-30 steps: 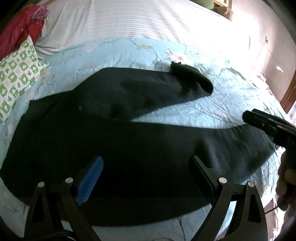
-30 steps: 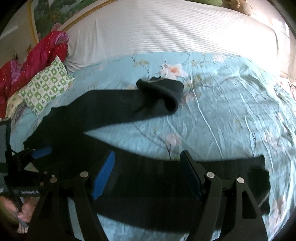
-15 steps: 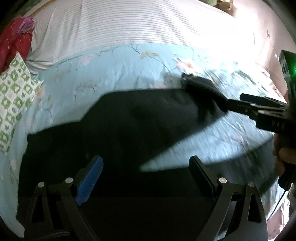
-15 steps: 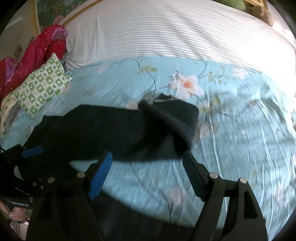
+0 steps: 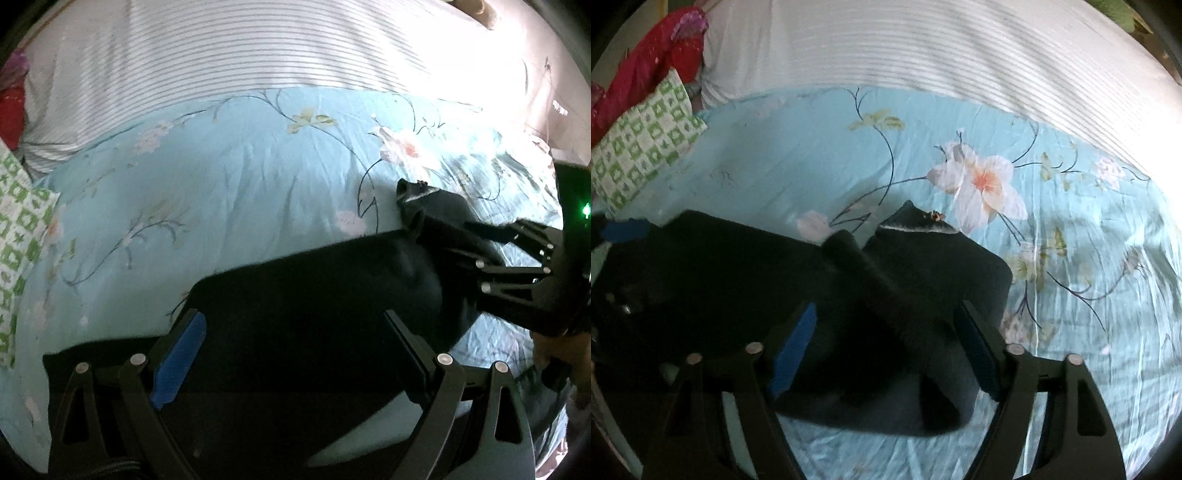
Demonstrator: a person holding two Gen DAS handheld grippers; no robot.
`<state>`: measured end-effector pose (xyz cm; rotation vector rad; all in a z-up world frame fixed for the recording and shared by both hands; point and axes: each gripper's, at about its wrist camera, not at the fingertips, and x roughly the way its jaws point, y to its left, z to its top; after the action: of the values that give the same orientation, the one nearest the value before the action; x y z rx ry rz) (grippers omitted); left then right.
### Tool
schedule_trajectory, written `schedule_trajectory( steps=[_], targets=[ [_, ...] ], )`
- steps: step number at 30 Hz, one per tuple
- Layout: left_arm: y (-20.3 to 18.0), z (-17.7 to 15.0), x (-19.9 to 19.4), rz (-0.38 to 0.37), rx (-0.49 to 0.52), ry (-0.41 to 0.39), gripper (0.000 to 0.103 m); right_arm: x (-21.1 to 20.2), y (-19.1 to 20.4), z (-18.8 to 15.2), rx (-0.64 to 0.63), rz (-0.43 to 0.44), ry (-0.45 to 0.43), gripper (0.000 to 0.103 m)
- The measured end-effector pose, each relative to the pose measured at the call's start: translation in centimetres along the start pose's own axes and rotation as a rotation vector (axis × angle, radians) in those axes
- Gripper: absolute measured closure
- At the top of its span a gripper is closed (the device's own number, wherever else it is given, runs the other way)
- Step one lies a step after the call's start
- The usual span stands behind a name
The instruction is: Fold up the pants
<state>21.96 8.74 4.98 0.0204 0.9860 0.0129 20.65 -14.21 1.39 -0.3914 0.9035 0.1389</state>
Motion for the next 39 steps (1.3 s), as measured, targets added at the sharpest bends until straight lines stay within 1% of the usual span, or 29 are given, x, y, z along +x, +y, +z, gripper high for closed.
schedule_trajectory(
  steps=[1, 3, 4, 7, 9, 11, 12, 13, 14, 16, 17, 18, 19, 20, 21, 22, 25, 28, 29, 32, 34, 35, 36, 37, 38, 39],
  targets=[
    [-0.3, 0.5, 0.4, -0.003, 0.011, 0.005, 0.008, 0.0, -0.4, -0.1, 0.006, -0.007, 0.000, 0.071],
    [-0.9, 0.9, 0.9, -0.008, 0.038, 0.009, 0.008, -0.7, -1.4, -0.3, 0.040, 0.003, -0.013, 0.090],
    [-1.3, 1.2, 1.2, -0.009, 0.054, 0.011, 0.008, -1.4, -2.1, -0.5, 0.060, 0.001, -0.030, 0.094],
    [-2.8, 2.1, 1.9, -0.016, 0.115, 0.017, 0.008, -4.8, -5.3, -1.8, 0.136, -0.029, -0.082, 0.095],
    [-3.7, 2.7, 2.2, -0.040, 0.145, 0.021, 0.009, -6.7, -7.6, -3.0, 0.194, -0.047, -0.099, 0.095],
    [-4.5, 3.2, 2.7, -0.068, 0.172, 0.032, 0.009, -8.4, -10.9, -4.5, 0.283, -0.073, -0.097, 0.095],
    [-4.7, 3.4, 2.9, -0.073, 0.182, 0.036, 0.009, -8.9, -12.8, -5.5, 0.334, -0.082, -0.079, 0.095],
    [-5.0, 3.6, 3.2, -0.077, 0.194, 0.039, 0.009, -9.2, -13.8, -6.1, 0.358, -0.089, -0.069, 0.094],
    [-5.2, 3.8, 3.8, -0.081, 0.214, 0.047, 0.009, -9.6, -15.0, -6.8, 0.382, -0.116, -0.053, 0.093],
    [-5.4, 4.3, 4.8, -0.077, 0.237, 0.066, 0.009, -9.9, -16.6, -7.8, 0.407, -0.214, -0.002, 0.090],
    [-5.4, 4.5, 5.3, -0.081, 0.247, 0.078, 0.009, -10.0, -17.5, -7.9, 0.424, -0.233, 0.015, 0.088],
    [-5.5, 4.7, 5.8, -0.088, 0.257, 0.089, 0.009, -10.2, -18.2, -8.0, 0.442, -0.224, 0.013, 0.083],
    [-5.4, 4.9, 6.2, -0.094, 0.266, 0.100, 0.009, -10.3, -18.7, -7.8, 0.461, -0.185, 0.001, 0.073],
    [-5.3, 5.1, 6.7, -0.094, 0.277, 0.109, 0.009, -10.2, -19.0, -7.6, 0.463, -0.156, -0.006, 0.065],
    [-5.2, 5.3, 7.2, -0.101, 0.293, 0.118, 0.009, -10.1, -19.1, -7.1, 0.450, -0.135, -0.014, 0.048],
    [-5.2, 5.4, 7.5, -0.109, 0.304, 0.128, 0.009, -9.9, -18.7, -6.7, 0.424, -0.126, -0.022, 0.041],
    [-5.0, 5.8, 9.2, -0.135, 0.332, 0.175, 0.009, -8.1, -18.1, -4.9, 0.333, -0.084, -0.025, 0.041],
    [-4.7, 6.0, 10.7, -0.160, 0.339, 0.216, 0.008, -6.0, -18.3, -3.4, 0.303, -0.055, -0.001, 0.041],
    [-4.6, 6.2, 11.0, -0.179, 0.340, 0.225, 0.008, -5.0, -18.6, -3.1, 0.293, -0.048, 0.017, 0.041],
    [-4.6, 6.5, 11.6, -0.201, 0.340, 0.238, 0.009, -2.4, -19.3, -2.0, 0.269, -0.019, 0.088, 0.041],
    [-4.8, 6.6, 11.8, -0.224, 0.330, 0.227, 0.016, -1.2, -19.5, -1.6, 0.262, 0.031, 0.105, 0.041],
    [-5.0, 6.5, 11.6, -0.232, 0.339, 0.220, 0.026, -0.9, -19.3, -1.4, 0.248, 0.051, 0.095, 0.044],
    [-5.3, 6.4, 11.4, -0.241, 0.350, 0.215, 0.041, -0.8, -19.1, -1.3, 0.227, 0.057, 0.085, 0.064],
    [-5.6, 6.2, 11.2, -0.254, 0.364, 0.210, 0.051, -0.7, -19.1, -1.2, 0.223, 0.055, 0.087, 0.090],
    [-6.1, 6.1, 10.8, -0.270, 0.375, 0.207, 0.074, -0.8, -19.1, -1.2, 0.233, 0.065, 0.084, 0.093],
    [-6.4, 6.0, 10.5, -0.286, 0.379, 0.210, 0.095, -1.0, -19.2, -1.2, 0.241, 0.074, 0.071, 0.093]
  ],
)
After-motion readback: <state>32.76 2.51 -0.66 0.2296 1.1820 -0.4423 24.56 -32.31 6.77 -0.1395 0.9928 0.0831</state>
